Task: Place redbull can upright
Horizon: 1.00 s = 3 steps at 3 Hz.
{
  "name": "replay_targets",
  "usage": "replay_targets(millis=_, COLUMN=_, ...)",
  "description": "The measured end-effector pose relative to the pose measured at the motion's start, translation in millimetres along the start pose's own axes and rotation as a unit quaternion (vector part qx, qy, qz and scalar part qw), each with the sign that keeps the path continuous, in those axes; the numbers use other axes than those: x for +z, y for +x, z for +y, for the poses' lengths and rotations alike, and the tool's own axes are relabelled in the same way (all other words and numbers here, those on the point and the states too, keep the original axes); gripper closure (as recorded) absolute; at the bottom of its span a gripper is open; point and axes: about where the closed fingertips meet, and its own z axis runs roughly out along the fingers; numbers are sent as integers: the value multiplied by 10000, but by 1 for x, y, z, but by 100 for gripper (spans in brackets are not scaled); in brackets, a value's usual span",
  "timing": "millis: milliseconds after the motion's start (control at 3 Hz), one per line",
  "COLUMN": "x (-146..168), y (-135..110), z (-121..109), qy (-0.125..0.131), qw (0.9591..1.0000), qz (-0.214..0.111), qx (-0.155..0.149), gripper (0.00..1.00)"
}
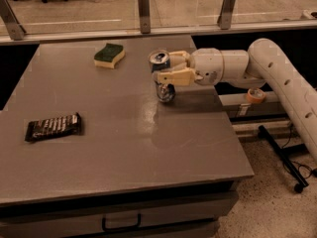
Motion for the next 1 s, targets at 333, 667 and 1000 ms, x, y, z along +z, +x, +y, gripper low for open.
replay_targets(millis=333, x=-1, y=2, z=1, qy=-70, qw=9999, qz=-64, qx=-48, gripper=36)
replay_targets(millis=667, x=0, y=3, z=1, qy=-116, qw=9999, qz=-68, qx=-59, gripper=13)
replay_targets(millis=1000, x=1, y=4, z=2, qy=-141, qw=9999, qz=-42, qx=-47, gripper=0)
